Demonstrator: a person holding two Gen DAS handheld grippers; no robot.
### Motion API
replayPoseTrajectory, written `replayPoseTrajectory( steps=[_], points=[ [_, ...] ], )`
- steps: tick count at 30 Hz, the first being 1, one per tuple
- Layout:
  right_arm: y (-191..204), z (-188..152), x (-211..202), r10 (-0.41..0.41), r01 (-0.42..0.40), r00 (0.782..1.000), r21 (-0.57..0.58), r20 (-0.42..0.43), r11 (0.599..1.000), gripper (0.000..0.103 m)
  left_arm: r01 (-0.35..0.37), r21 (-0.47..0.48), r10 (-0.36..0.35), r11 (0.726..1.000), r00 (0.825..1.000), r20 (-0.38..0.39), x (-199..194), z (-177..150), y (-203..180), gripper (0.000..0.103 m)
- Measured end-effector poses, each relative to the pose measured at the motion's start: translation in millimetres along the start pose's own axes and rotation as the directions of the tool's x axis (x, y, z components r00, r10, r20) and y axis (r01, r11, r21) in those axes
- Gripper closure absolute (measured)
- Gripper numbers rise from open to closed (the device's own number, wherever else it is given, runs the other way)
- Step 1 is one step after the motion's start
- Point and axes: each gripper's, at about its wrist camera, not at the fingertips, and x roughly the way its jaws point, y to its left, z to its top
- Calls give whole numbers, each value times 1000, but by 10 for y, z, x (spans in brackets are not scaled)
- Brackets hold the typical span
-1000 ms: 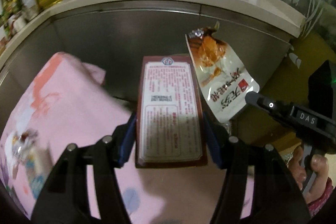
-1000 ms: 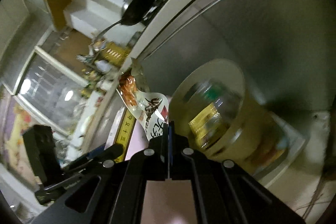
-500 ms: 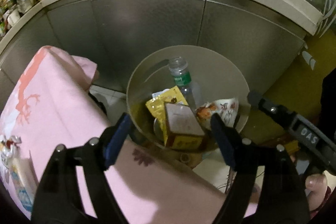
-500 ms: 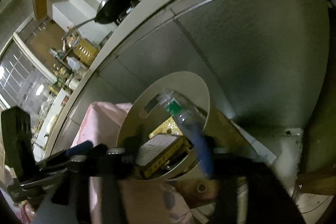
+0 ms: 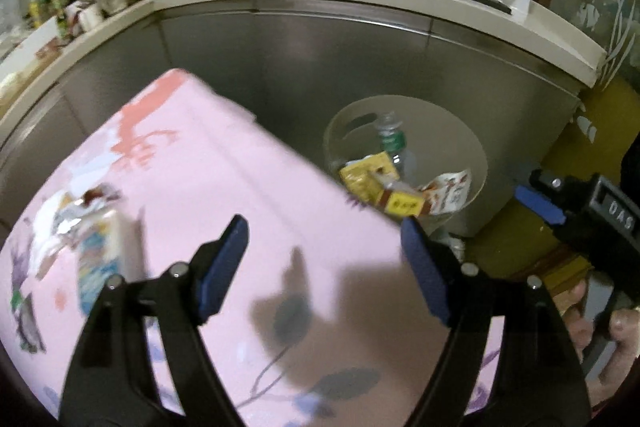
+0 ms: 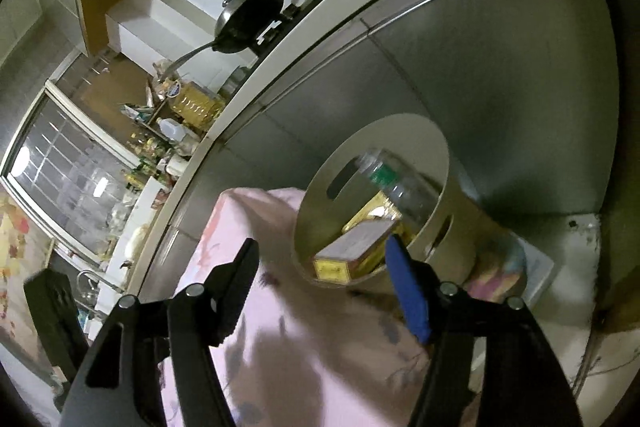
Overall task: Collect trash
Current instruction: 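Move both tools back over the table toward the tissue pack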
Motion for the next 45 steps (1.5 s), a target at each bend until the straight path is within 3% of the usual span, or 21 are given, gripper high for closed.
replayPoseTrajectory(
  steps=[6, 22, 45],
  points=[
    [268, -214, -68, 10, -11, 999, -29, -45, 1000, 39, -68, 1, 68, 998, 997, 25, -310, -292, 198, 28],
    [879, -598, -67, 22, -38, 991, -117, -129, 992, 39, -141, -94, 149, 986, 985, 82, -868, -776, 670, 28],
    [1546, -1139, 286, 34, -97, 962, -226, -271, 969, 39, -254, -248, 275, 935, 960, 56, -1048, -1292, 1499, 28]
  ],
)
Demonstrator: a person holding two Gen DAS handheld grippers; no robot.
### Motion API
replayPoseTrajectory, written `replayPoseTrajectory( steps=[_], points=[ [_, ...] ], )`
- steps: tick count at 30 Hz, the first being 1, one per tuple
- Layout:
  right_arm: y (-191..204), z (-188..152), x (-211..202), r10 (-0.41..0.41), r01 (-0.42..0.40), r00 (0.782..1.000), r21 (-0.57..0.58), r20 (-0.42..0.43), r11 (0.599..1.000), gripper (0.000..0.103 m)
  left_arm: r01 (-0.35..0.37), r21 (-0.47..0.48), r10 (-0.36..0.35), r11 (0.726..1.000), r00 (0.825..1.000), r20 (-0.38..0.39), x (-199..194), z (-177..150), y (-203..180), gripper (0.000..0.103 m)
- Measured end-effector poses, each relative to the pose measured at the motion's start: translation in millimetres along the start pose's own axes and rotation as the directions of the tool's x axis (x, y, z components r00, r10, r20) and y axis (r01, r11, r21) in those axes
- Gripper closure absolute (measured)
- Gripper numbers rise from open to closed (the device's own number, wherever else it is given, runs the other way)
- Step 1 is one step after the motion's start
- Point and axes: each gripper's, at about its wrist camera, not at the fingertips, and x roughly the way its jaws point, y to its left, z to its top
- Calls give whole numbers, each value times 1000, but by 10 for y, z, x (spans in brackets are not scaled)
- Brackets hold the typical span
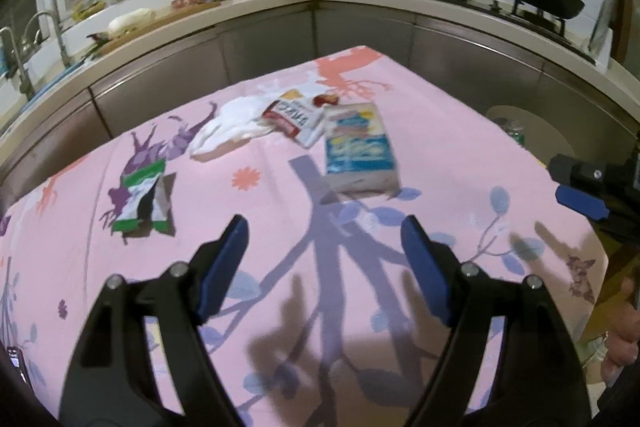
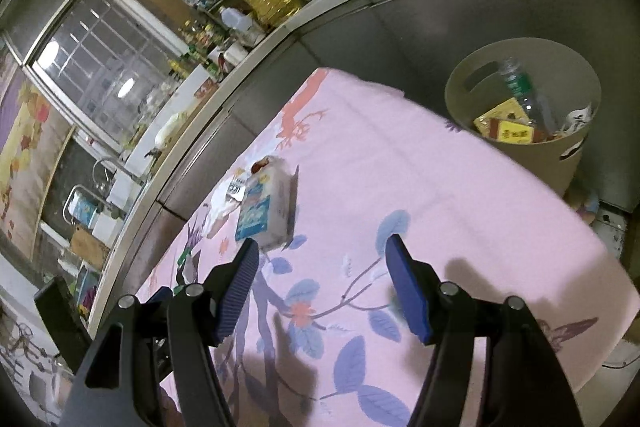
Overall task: Collect trash
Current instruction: 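Move both tools back over the table toward the tissue pack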
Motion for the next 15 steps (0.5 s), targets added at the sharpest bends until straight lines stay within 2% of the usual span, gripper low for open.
replayPoseTrajectory(
  steps=[15],
  points=[
    [454, -47, 363, 19, -26, 997, -91, -75, 995, 39, -92, -106, 88, 990, 995, -44, 202, -191, 642, 28]
  ],
)
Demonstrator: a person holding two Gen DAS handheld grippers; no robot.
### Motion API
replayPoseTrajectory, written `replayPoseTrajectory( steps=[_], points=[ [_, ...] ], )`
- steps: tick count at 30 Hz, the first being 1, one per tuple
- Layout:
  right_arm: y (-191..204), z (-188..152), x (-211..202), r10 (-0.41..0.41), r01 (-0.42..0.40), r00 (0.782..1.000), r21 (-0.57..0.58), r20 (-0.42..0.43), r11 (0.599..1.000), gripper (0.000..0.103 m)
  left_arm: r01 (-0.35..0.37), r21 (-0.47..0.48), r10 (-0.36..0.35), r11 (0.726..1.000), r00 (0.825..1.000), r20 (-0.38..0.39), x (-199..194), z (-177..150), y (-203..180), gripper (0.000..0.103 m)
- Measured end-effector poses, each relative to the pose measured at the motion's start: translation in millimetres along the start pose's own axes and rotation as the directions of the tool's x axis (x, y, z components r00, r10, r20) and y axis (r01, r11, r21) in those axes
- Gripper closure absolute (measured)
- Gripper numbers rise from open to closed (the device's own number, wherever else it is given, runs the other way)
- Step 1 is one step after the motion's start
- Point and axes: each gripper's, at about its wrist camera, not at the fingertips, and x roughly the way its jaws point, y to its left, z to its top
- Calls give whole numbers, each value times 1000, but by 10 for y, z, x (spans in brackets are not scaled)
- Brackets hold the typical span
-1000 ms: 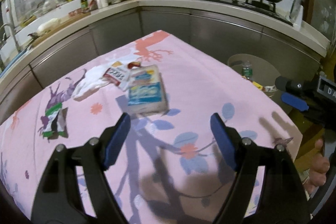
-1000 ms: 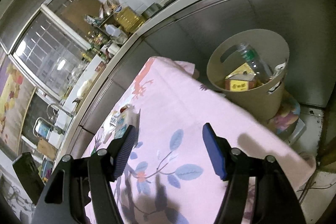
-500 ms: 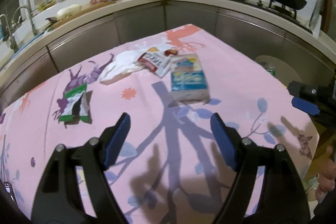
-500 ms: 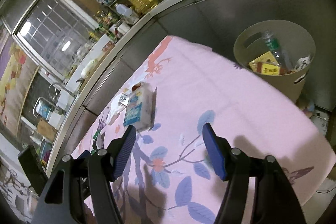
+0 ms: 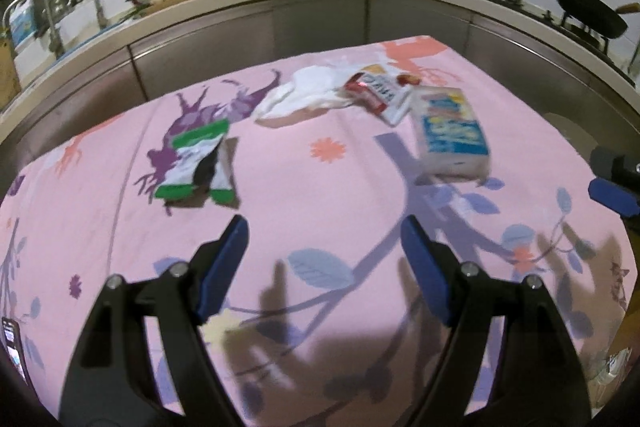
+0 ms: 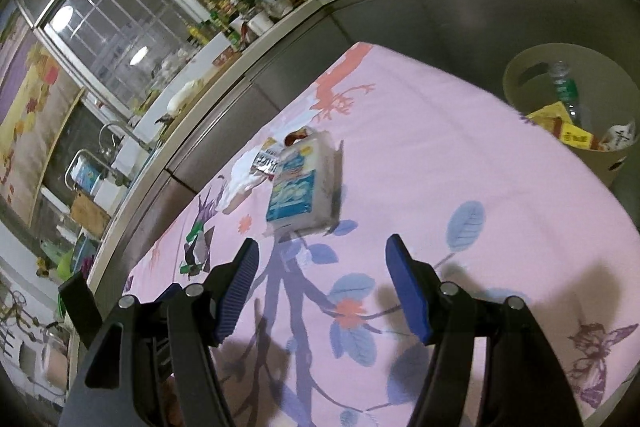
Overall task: Collect trash
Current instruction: 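Move both tools back over the table toward the tissue pack, then grasp the blue-white tissue pack with the left tool while the right tool grasps the red snack wrapper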
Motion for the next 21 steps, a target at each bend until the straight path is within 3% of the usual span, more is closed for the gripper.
replayPoseTrajectory(
  steps=[11, 21],
  points=[
    [232, 119, 299, -19, 17, 1000, -73, -15, 997, 39, -20, -62, 18, 998, 999, -32, 181, -126, 348, 28],
    [358, 523, 1031, -69, 61, 996, -125, -58, 990, 39, 0, -141, -4, 990, 1000, -28, 181, -137, 642, 28]
  ],
)
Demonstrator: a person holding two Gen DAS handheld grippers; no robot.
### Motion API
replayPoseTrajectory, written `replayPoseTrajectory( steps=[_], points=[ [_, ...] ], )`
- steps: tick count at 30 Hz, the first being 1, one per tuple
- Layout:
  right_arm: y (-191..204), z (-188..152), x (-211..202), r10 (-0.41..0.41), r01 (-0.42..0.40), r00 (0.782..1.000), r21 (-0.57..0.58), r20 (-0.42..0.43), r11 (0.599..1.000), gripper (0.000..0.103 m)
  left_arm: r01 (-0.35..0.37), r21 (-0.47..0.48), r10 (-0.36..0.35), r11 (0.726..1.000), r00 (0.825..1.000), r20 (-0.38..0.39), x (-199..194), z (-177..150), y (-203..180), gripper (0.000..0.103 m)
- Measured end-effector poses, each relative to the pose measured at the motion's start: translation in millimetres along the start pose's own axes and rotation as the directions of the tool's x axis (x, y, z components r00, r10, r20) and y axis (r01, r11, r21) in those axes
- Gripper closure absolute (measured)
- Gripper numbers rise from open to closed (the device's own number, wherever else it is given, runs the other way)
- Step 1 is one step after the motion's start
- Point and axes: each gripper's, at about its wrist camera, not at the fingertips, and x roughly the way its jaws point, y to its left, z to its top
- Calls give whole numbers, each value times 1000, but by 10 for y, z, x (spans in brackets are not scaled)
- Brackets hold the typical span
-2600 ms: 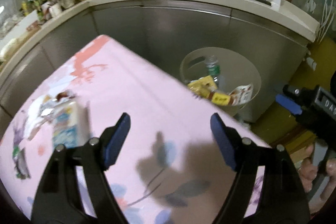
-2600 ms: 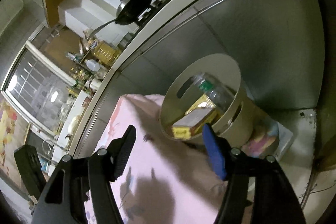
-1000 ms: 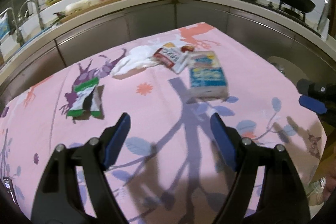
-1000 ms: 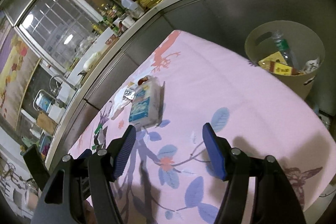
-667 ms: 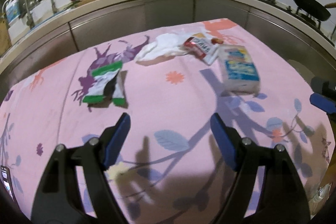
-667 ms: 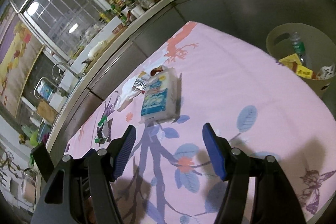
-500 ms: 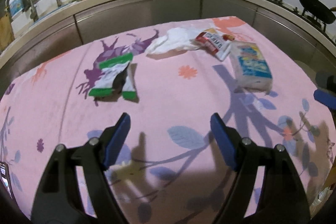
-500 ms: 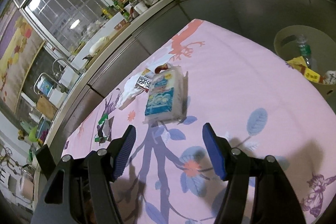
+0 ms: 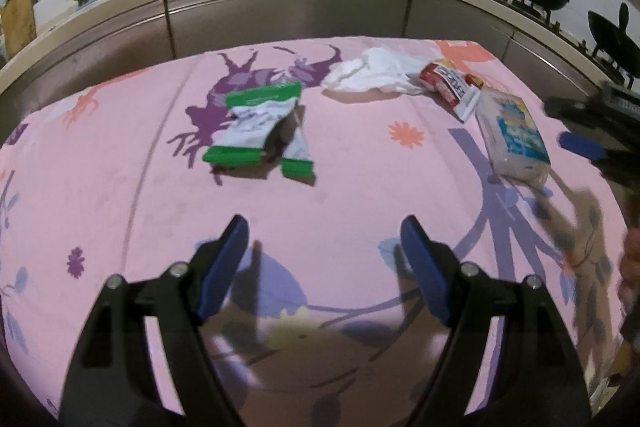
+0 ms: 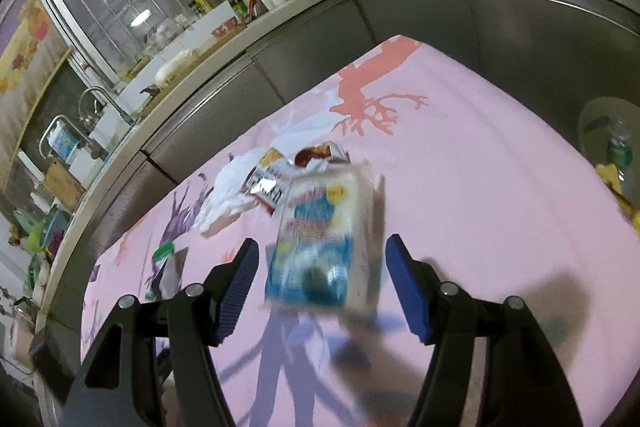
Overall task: Collect trash
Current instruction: 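Grasp the blue-white tissue pack with the left tool while the right tool grasps the red snack wrapper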
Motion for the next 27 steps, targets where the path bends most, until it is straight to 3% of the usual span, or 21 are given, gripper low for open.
replayPoseTrajectory(
  steps=[6, 8, 9, 11, 12, 13, 14, 15, 17, 19, 23, 27],
  points=[
    [-79, 283, 312, 29, -29, 999, -12, -14, 1000, 39, 55, -24, -55, 998, 998, 4, -48, 50, 113, 28],
    [-41, 223, 422, 81, -84, 993, -33, -84, 996, 39, 69, -29, -69, 997, 998, 11, -67, 71, 133, 28],
    [-5, 157, 455, 146, -149, 980, -19, -133, 989, 39, 80, -31, -79, 996, 997, 17, -85, 86, 140, 28],
    [182, -70, 462, 359, -368, 899, 15, -250, 930, 39, 95, -32, -94, 995, 995, 33, -118, 113, 144, 28],
    [287, -158, 430, 403, -421, 870, 0, -285, 907, 39, 101, -33, -100, 994, 994, 39, -128, 131, 144, 28],
    [405, -220, 356, 402, -437, 867, -61, -293, 898, 39, 107, -36, -106, 994, 994, 39, -130, 147, 141, 28],
    [457, -222, 299, 383, -424, 882, -109, -275, 899, 39, 116, -42, -114, 992, 993, 36, -126, 161, 134, 28],
    [476, -166, 233, 335, -374, 916, -166, -221, 913, 39, 130, -52, -129, 990, 991, 28, -114, 176, 119, 28],
    [466, -50, 199, 231, -258, 963, -225, -141, 939, 39, 153, -64, -153, 986, 988, 5, -86, 181, 57, 25],
    [443, 76, 247, 147, -166, 985, -258, -94, 952, 39, 155, -72, -156, 985, 988, -7, -49, 169, -32, 16],
    [480, 149, 538, 3, -34, 996, -355, -87, 934, 38, 132, -45, -135, 990, 988, -76, 100, 137, -246, 15],
    [585, 137, 720, -71, 39, 996, -449, -55, 893, 37, 114, -28, -116, 993, 990, -75, 113, 130, -264, 15]
  ],
)
